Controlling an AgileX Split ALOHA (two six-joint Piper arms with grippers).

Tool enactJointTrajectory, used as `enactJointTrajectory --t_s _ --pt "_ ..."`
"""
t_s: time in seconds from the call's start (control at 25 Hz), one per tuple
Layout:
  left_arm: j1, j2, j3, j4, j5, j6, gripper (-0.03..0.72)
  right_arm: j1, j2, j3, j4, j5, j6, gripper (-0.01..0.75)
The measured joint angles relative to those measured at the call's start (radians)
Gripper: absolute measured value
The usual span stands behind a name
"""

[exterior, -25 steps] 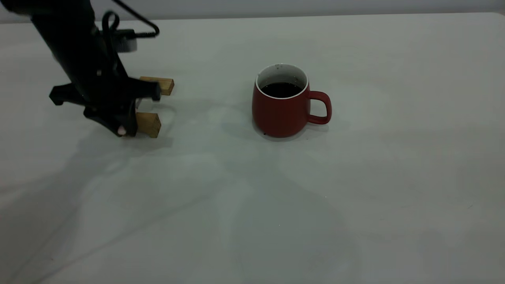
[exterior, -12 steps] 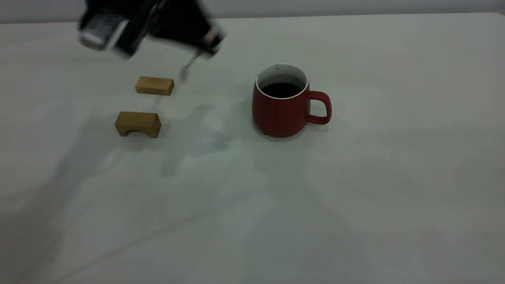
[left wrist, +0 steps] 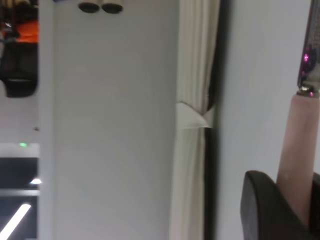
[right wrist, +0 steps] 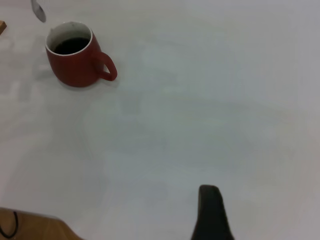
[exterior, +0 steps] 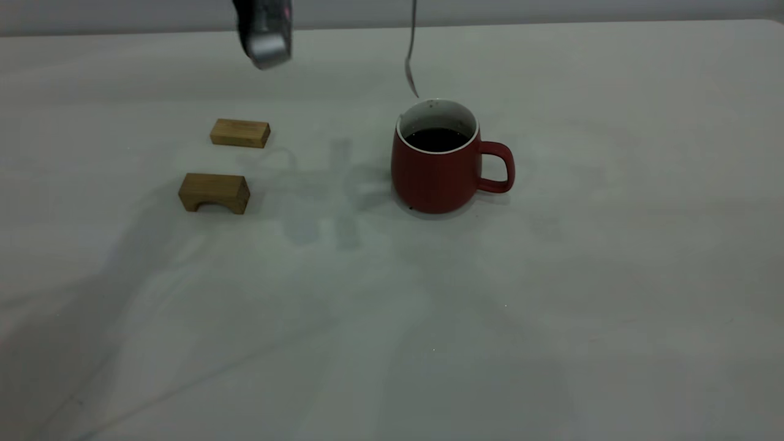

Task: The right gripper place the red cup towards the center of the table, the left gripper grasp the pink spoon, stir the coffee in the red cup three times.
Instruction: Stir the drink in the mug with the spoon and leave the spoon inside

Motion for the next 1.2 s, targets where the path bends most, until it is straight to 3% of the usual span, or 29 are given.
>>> enactJointTrajectory --t_s 0.56,0.92,1.2 --pt "-0.023 0.191 -0.061 -0.045 -0.040 0.148 0.168 0.000 0.000 0.000 0.000 0.000 0.001 0.587" --pt "-0.039 0.220 -0.115 -0.047 -0.134 0.195 0.168 0.000 0.000 0.000 0.000 0.000 0.001 0.586" --pt "-0.071 0.220 -0.119 -0.010 -0.075 0.023 0.168 0.000 0.000 0.000 0.000 0.000 0.001 0.586"
